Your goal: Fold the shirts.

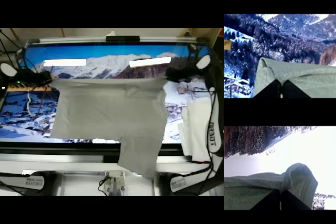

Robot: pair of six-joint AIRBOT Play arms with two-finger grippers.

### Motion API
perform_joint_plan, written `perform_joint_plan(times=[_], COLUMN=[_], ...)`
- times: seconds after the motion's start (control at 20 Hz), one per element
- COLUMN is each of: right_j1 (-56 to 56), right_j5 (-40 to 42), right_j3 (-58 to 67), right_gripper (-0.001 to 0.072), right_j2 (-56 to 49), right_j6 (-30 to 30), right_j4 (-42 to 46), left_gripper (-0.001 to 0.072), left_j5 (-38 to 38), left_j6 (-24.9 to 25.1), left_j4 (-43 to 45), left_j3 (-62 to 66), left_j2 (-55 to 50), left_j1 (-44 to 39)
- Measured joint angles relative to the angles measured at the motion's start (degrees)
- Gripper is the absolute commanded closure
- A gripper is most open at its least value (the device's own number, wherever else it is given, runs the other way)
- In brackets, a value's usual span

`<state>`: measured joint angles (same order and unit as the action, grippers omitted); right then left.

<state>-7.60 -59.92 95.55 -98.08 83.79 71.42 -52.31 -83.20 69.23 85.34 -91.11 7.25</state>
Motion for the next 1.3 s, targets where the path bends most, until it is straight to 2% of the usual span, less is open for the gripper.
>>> perform_joint_plan(times=[0.15,0.25,0.55,0.8,0.85,0.9,0.95,1.0,1.15,1.3], right_j1=[1.01,1.27,1.70,1.70,1.70,1.70,1.70,1.70,1.66,1.11], right_j5=[-1.92,-6.84,-24.28,-27.30,-27.65,-27.63,-27.69,-27.67,-28.09,-29.40], right_j3=[-0.04,-0.09,-2.80,-6.97,-7.82,-8.50,-9.07,-9.44,-10.05,-10.32], right_gripper=[0.0640,0.0640,0.0640,0.0639,0.0610,0.0480,0.0289,0.0258,0.0258,0.0258], right_j2=[-2.58,-2.97,-2.80,-2.71,-2.71,-2.73,-2.71,-2.58,-0.17,5.55], right_j6=[0.37,0.48,2.12,4.44,5.01,5.31,5.66,5.88,6.05,6.03], right_j4=[0.04,1.16,7.72,7.80,7.28,6.58,6.08,5.73,4.57,8.13], left_gripper=[0.0674,0.0674,0.0675,0.0674,0.0672,0.0598,0.0409,0.0227,0.0222,0.0222], left_j5=[1.68,1.27,-13.86,-20.94,-21.44,-21.79,-22.10,-22.27,-23.56,-26.80], left_j6=[0.02,1.11,4.55,6.10,6.19,6.21,6.19,6.03,5.81,6.19], left_j4=[0.00,-0.04,2.08,3.67,3.76,3.87,3.89,3.80,2.27,1.70], left_j3=[1.11,1.53,2.03,2.03,2.03,2.03,2.03,2.03,2.40,3.02], left_j2=[-4.61,-5.92,-7.91,-8.81,-9.18,-9.64,-10.08,-10.34,-9.86,-6.97], left_j1=[-0.39,0.00,2.97,3.63,3.50,3.23,3.08,2.99,2.73,3.85])
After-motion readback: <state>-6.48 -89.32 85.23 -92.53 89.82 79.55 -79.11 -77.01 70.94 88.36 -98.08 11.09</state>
